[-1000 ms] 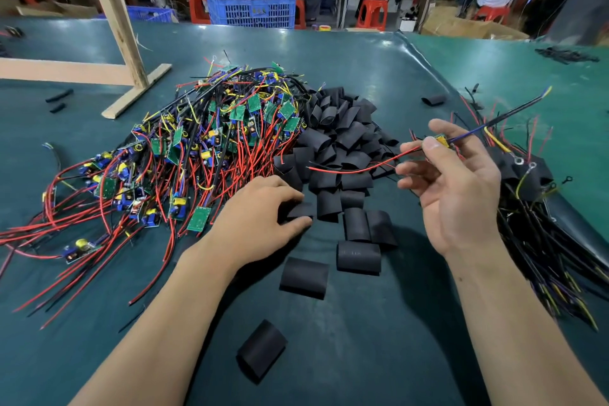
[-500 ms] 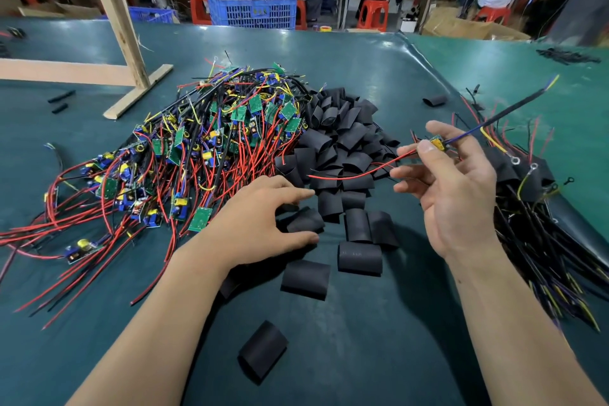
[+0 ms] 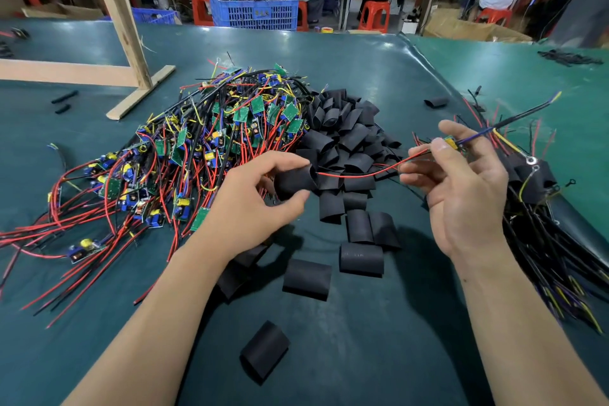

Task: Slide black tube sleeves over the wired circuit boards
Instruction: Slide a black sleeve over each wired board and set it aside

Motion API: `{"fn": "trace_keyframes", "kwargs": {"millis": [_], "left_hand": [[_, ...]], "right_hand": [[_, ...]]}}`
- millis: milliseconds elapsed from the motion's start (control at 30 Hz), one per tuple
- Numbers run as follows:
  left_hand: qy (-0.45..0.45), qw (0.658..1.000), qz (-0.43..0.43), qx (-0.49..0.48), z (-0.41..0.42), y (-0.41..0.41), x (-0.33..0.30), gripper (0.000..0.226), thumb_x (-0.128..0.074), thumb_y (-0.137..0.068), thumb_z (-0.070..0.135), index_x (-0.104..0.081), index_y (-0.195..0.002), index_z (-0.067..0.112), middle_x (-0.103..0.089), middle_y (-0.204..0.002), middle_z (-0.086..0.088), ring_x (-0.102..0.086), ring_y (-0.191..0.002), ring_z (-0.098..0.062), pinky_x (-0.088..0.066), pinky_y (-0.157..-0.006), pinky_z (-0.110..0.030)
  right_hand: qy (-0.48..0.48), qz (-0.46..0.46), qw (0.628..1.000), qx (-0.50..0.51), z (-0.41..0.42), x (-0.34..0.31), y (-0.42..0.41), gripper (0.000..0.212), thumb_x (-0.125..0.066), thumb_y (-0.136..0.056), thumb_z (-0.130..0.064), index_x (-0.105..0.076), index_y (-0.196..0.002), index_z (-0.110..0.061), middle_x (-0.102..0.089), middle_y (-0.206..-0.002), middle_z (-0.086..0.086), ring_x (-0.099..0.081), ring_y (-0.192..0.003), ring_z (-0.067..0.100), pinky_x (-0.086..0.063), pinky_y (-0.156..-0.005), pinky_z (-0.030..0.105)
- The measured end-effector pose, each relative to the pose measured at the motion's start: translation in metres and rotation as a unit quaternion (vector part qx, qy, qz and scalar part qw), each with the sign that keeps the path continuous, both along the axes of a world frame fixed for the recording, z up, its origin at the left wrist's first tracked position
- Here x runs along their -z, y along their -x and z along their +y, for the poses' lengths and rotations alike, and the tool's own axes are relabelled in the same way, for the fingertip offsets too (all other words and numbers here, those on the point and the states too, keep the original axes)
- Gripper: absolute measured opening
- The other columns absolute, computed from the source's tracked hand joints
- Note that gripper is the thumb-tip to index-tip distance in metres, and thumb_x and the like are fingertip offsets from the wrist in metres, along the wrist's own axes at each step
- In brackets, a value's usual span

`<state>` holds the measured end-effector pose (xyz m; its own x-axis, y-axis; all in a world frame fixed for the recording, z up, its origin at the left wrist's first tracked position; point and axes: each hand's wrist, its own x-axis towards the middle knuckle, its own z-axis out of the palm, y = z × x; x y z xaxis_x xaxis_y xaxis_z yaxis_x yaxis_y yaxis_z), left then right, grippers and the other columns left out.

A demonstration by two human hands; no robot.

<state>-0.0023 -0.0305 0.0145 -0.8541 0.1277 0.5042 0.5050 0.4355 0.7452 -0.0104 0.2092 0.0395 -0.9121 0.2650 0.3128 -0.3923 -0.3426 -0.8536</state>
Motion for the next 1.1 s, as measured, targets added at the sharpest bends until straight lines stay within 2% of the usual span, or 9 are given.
{"fn": "trace_keyframes", "kwargs": {"millis": [100, 267, 467, 733, 833, 967, 1100], "left_hand": [[-0.049, 0.999, 0.006, 0.02, 0.003, -0.003, -0.002, 0.034, -0.072, -0.077, 0.013, -0.065, -0.107, 0.027, -0.072, -0.098, 0.017, -0.064, -0.095, -0.003, -0.045, -0.08, -0.015], [-0.023, 0.999, 0.006, 0.035, 0.003, -0.005, -0.002, 0.038, -0.073, -0.076, 0.013, -0.065, -0.109, 0.029, -0.071, -0.102, 0.017, -0.065, -0.097, -0.006, -0.048, -0.082, -0.021], [0.013, 0.999, 0.024, 0.04, 0.002, -0.005, 0.0, 0.038, -0.073, -0.075, 0.014, -0.066, -0.11, 0.03, -0.068, -0.107, 0.023, -0.065, -0.097, -0.002, -0.047, -0.08, -0.017], [0.019, 0.999, -0.015, 0.046, 0.0, -0.003, 0.002, 0.036, -0.074, -0.076, 0.013, -0.069, -0.11, 0.025, -0.071, -0.101, 0.018, -0.065, -0.098, 0.0, -0.044, -0.078, -0.01], [0.017, 0.998, -0.001, 0.058, 0.003, -0.006, -0.001, 0.038, -0.072, -0.074, 0.013, -0.068, -0.109, 0.03, -0.07, -0.102, 0.019, -0.065, -0.097, -0.003, -0.048, -0.079, -0.017], [-0.008, 0.998, 0.007, 0.066, 0.002, -0.008, -0.005, 0.037, -0.071, -0.075, 0.014, -0.067, -0.11, 0.027, -0.069, -0.105, 0.017, -0.066, -0.099, -0.007, -0.051, -0.082, -0.036], [-0.014, 0.997, 0.003, 0.073, 0.0, -0.009, -0.006, 0.034, -0.071, -0.077, 0.017, -0.068, -0.11, 0.025, -0.07, -0.105, 0.016, -0.066, -0.099, -0.01, -0.052, -0.084, -0.042]], "right_hand": [[0.003, -0.001, 1.0, -0.009, 0.0, 0.0, 0.0, 0.017, -0.05, -0.097, -0.001, -0.056, -0.11, -0.011, -0.068, -0.071, 0.007, -0.066, -0.061, 0.023, -0.055, -0.058, 0.029], [-0.002, 0.002, 1.0, -0.01, -0.003, 0.001, 0.0, 0.018, -0.05, -0.098, 0.0, -0.056, -0.111, -0.012, -0.068, -0.074, 0.008, -0.067, -0.061, 0.023, -0.055, -0.058, 0.029], [-0.024, 0.019, 0.999, -0.026, -0.002, 0.0, -0.003, 0.023, -0.047, -0.098, 0.003, -0.056, -0.113, -0.012, -0.067, -0.081, 0.012, -0.066, -0.069, 0.023, -0.055, -0.062, 0.029], [0.043, 0.021, 0.996, -0.076, 0.005, -0.004, -0.005, 0.025, -0.039, -0.099, 0.002, -0.055, -0.111, -0.013, -0.069, -0.076, 0.006, -0.066, -0.068, 0.019, -0.054, -0.064, 0.028], [0.018, 0.013, 0.997, -0.072, 0.002, -0.001, -0.003, 0.024, -0.04, -0.099, 0.004, -0.055, -0.11, -0.012, -0.068, -0.076, 0.007, -0.066, -0.069, 0.02, -0.054, -0.062, 0.028], [-0.023, 0.003, 0.999, -0.049, 0.002, 0.003, 0.0, 0.024, -0.043, -0.099, 0.005, -0.056, -0.108, -0.013, -0.068, -0.076, 0.005, -0.066, -0.07, 0.02, -0.055, -0.062, 0.027], [-0.035, -0.001, 0.999, -0.036, 0.003, 0.006, 0.002, 0.025, -0.044, -0.098, 0.005, -0.058, -0.107, -0.014, -0.069, -0.076, 0.004, -0.067, -0.071, 0.02, -0.055, -0.062, 0.027]]}}
